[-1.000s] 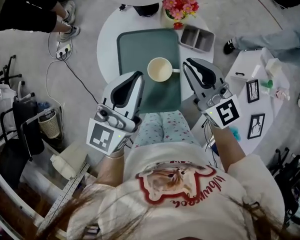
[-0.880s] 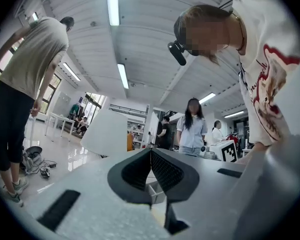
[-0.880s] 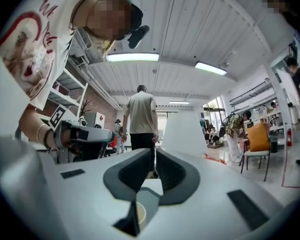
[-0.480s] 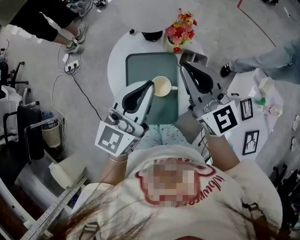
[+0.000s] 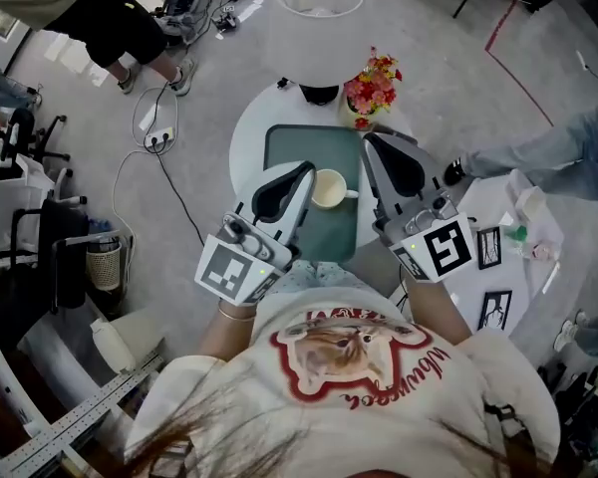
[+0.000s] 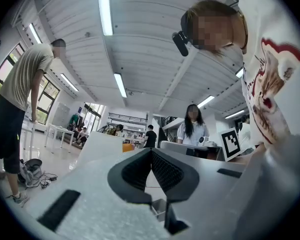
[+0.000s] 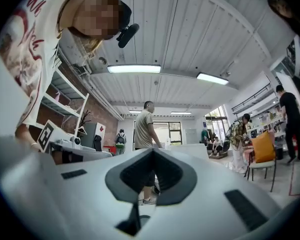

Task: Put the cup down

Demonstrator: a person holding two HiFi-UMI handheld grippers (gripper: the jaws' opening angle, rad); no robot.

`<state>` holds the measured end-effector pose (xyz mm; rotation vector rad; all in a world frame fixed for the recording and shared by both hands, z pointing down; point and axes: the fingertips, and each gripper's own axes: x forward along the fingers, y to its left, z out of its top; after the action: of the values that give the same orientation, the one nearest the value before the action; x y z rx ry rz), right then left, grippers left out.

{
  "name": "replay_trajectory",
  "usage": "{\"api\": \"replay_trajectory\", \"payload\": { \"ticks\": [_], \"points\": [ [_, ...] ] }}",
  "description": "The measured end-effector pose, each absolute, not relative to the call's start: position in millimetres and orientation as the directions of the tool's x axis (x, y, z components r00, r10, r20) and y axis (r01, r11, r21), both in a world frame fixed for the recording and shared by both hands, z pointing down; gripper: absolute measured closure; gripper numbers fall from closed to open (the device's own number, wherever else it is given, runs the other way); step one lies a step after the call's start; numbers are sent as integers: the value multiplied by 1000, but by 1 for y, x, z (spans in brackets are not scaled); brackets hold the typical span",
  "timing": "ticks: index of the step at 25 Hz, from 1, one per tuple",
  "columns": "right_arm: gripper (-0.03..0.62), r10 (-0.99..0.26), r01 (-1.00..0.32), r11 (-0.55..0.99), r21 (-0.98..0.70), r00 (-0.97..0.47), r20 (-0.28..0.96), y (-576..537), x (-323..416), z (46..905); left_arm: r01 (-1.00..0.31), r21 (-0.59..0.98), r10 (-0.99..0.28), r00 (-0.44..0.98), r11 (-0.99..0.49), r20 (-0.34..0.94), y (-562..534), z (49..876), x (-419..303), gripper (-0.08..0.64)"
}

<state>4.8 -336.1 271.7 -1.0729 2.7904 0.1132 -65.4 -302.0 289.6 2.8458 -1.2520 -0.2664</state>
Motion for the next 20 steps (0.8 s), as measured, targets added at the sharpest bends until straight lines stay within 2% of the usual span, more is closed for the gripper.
{"api": "replay_trajectory", "payload": {
  "ticks": [6, 20],
  "points": [
    [565, -631, -650, 757, 60, -752, -190, -336, 1, 268, -768, 61, -766, 623, -638, -159, -301, 283, -77, 546],
    [565, -620, -645, 759, 89, -758, -204, -304, 0, 259, -763, 45, -752, 623, -645, -214, -268, 274, -74, 546]
  ]
}}
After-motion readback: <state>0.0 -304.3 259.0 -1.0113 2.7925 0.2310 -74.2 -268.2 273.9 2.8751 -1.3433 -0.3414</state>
